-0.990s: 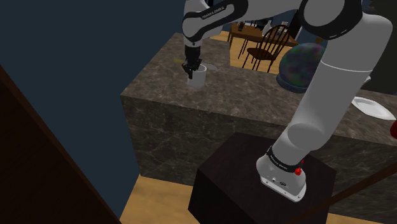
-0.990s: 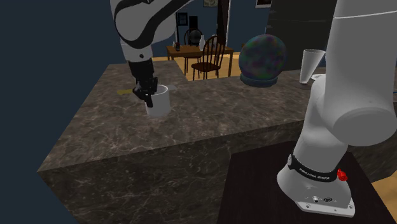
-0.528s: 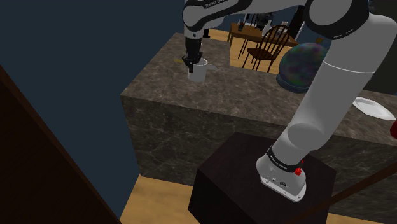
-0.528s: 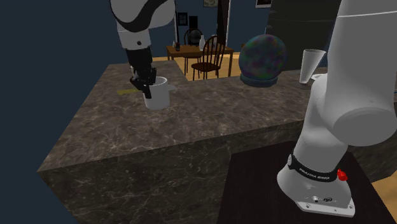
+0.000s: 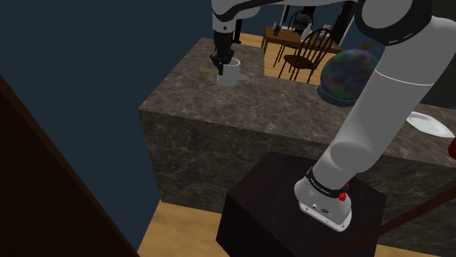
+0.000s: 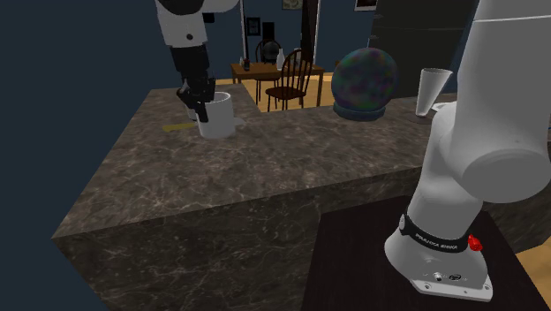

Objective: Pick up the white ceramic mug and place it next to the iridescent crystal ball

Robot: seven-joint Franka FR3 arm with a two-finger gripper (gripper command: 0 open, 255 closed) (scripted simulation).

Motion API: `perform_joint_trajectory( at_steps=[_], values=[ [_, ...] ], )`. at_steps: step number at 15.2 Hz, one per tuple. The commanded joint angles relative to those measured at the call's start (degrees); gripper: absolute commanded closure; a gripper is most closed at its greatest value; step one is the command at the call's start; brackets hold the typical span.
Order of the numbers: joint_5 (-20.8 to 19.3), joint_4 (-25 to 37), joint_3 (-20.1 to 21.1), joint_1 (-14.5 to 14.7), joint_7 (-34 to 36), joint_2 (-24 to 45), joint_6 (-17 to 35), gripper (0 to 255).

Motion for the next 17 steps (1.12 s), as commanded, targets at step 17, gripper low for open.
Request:
perform_joint_trajectory(
  at_steps=[17],
  values=[
    [0.06, 13.48, 0.04, 0.06, -0.18, -0.32, -13.81, 255]
  ],
)
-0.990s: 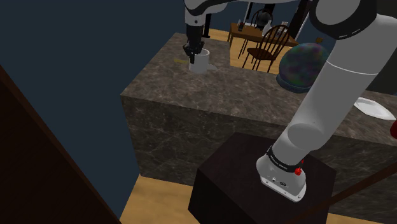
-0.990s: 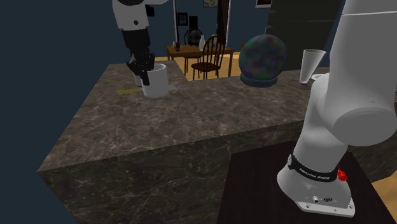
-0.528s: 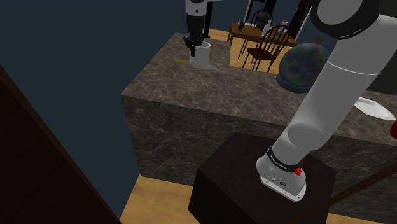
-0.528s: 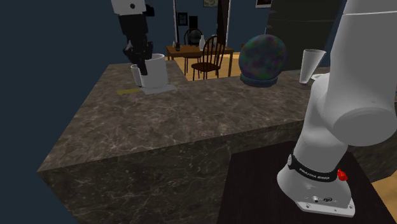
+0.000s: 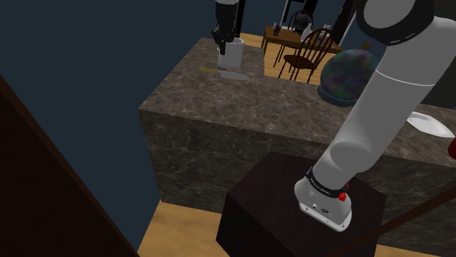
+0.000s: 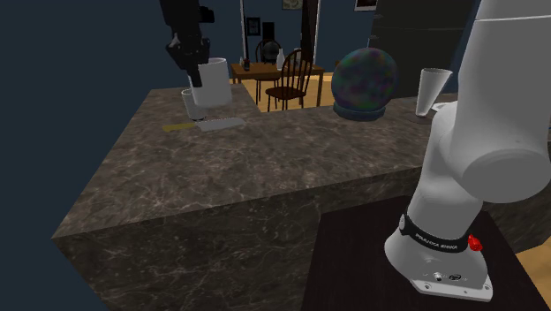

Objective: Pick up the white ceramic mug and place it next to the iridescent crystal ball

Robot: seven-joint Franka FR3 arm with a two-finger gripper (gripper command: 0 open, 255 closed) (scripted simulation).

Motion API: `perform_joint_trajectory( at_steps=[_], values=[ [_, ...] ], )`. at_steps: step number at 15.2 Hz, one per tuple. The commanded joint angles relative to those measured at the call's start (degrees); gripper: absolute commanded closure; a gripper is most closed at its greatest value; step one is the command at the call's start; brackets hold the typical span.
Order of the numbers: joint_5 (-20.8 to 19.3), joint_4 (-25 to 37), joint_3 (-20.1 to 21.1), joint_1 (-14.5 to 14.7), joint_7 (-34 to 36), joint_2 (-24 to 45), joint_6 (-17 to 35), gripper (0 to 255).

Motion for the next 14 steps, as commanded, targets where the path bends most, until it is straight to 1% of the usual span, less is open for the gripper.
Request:
perform_joint_trajectory(
  at_steps=[1, 14],
  values=[
    [-0.01, 1.91, 0.03, 0.04, 0.04, 0.27, -1.65, 255],
    [-0.08, 15.98, 0.06, 0.11, -0.09, 3.18, -12.8, 255]
  ],
)
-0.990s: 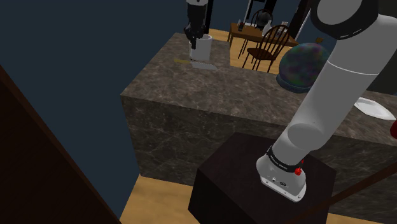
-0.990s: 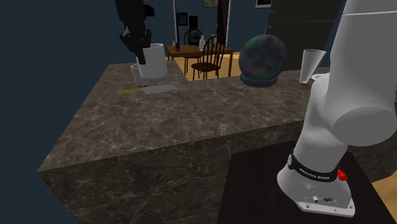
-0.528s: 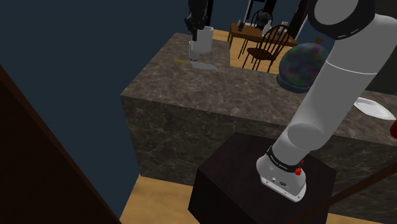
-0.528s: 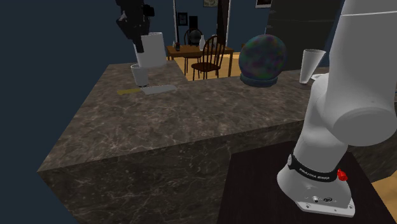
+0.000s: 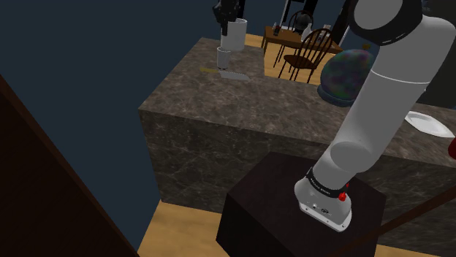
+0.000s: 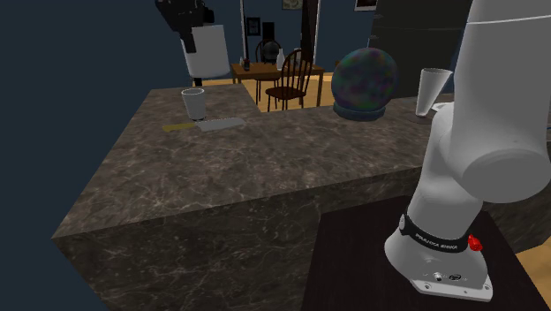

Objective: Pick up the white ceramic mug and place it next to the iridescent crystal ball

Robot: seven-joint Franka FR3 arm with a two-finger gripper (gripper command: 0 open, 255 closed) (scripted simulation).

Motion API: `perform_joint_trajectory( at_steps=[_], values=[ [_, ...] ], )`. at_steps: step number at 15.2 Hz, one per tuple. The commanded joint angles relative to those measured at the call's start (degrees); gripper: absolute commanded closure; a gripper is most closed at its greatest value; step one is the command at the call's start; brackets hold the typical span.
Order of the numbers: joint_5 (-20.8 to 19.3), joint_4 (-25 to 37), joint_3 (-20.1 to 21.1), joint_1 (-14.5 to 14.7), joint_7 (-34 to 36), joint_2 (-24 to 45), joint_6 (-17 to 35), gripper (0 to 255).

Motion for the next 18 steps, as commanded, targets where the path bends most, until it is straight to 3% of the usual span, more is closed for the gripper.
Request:
perform_joint_trajectory(
  at_steps=[1, 9, 14, 15, 18],
  values=[
    [-0.02, 2.83, 0.02, 0.04, 0.01, 0.85, -1.98, 255],
    [-0.15, 15.34, 0.04, 0.14, -0.08, 5.05, -10.29, 255],
    [-0.31, 26.57, 0.05, 0.28, -0.16, 9.64, -16.93, 255],
    [-0.32, 26.9, 0.05, 0.29, -0.16, 9.79, -17.12, 255],
    [-0.11, 13.76, -0.86, -1.64, -2.79, 0.77, -12.94, 255]
  ],
)
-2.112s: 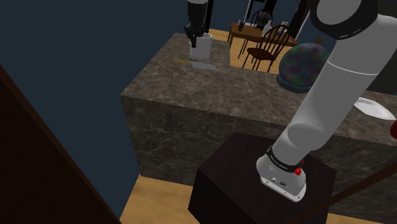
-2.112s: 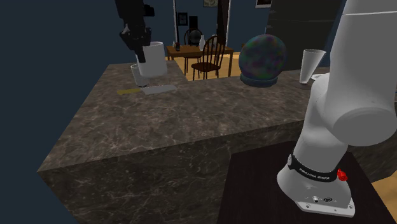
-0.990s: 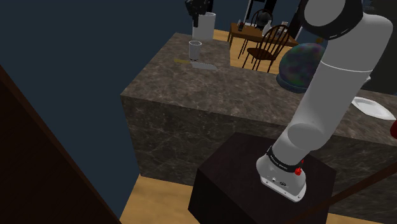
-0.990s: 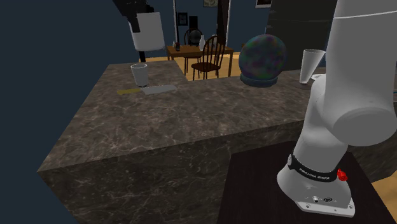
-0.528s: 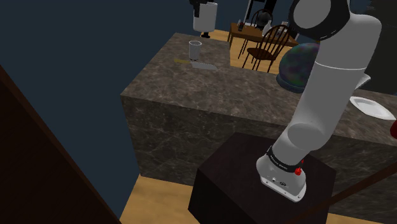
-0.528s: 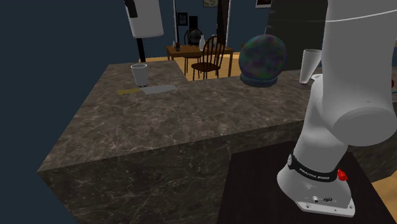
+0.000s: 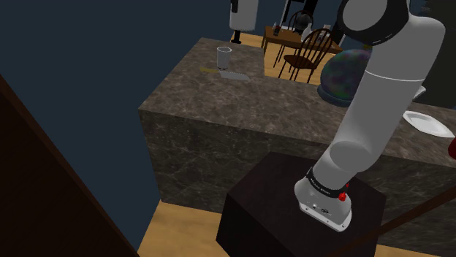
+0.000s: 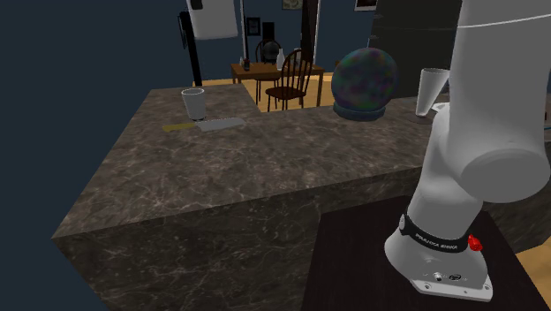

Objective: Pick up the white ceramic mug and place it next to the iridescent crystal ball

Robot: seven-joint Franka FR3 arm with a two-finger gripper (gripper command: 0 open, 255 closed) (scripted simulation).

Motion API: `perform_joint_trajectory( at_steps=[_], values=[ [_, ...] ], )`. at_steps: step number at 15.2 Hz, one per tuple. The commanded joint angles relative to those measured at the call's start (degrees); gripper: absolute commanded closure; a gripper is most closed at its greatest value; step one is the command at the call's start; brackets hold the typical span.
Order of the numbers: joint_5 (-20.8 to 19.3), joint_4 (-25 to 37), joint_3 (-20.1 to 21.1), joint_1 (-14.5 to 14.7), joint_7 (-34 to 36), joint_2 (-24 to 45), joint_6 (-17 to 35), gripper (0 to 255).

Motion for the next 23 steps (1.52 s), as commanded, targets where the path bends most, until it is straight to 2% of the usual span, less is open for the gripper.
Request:
perform_joint_trajectory(
  at_steps=[1, 6, 11, 17, 23],
  values=[
    [0.05, -6.54, -0.71, -1.2, -1.85, -4.72, 1.9, 255],
    [-0.4, -19.36, -2.99, -3.72, -6.71, -14.91, 4.65, 255],
    [-1.62, -28.35, -5.79, -5.95, -11.89, -23.04, 5.71, 255],
    [-4.06, -35.88, -9.75, -8.45, -18.48, -30.93, 5.77, 255],
    [-7.37, -40.61, -14.32, -10.85, -25.53, -37.02, 5.16, 255]
  ],
)
